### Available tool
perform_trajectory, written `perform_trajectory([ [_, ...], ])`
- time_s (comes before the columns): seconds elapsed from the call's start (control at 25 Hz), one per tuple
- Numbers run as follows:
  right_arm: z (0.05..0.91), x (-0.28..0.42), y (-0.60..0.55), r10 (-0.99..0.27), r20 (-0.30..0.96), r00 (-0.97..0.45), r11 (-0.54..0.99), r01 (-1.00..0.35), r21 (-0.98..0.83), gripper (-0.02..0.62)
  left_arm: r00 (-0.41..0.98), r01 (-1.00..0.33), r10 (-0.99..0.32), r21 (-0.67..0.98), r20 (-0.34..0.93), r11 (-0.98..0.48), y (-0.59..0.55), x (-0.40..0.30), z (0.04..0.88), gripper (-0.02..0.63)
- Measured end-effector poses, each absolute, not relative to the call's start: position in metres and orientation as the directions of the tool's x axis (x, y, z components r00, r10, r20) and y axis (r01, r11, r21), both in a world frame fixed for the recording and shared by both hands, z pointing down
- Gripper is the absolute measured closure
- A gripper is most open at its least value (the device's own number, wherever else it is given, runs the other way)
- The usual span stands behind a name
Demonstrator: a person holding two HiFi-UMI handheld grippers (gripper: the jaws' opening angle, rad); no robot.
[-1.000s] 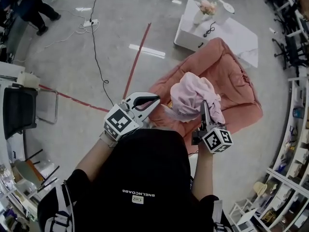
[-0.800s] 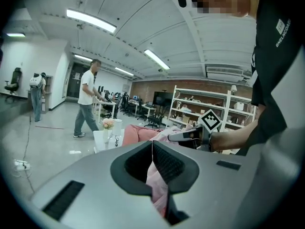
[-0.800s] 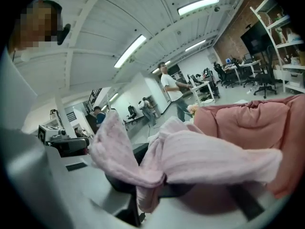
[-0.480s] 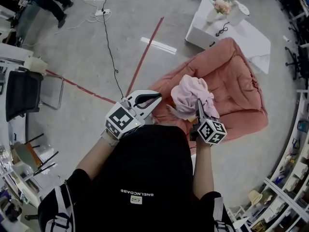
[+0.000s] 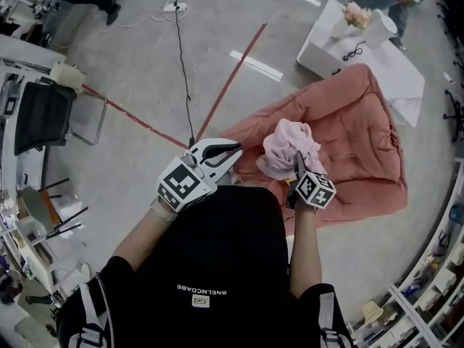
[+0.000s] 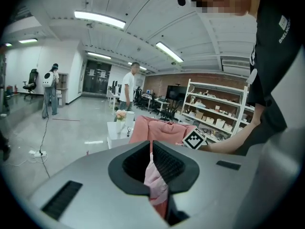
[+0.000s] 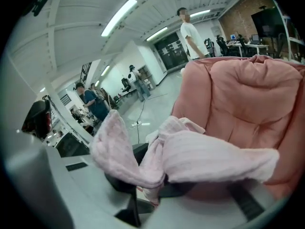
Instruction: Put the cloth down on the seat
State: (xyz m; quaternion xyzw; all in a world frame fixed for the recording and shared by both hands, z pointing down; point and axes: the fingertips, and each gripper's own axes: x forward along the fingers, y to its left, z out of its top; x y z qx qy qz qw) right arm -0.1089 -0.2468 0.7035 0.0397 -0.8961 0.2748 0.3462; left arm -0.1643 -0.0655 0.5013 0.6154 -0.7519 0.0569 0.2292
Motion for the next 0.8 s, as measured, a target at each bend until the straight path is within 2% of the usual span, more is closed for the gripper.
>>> perform_trajectory([
  [0.4, 0.778, -0.116, -0.256, 0.191, 0.712, -0.676, 0.825, -0.282, -0.489, 0.52, -0.204, -0.932, -0.869, 0.181, 0.451, 0.314, -0.064, -0.161, 0.514, 0.591],
  [0.8, 0.821, -0.123, -0.263, 0.207, 0.774, -0.599, 0.854, -0.275, -0.442, 0.518, -0.242, -0.915, -0.848, 0.181, 0.471, 0.361, -0.068, -0.158, 0.521, 0.591],
])
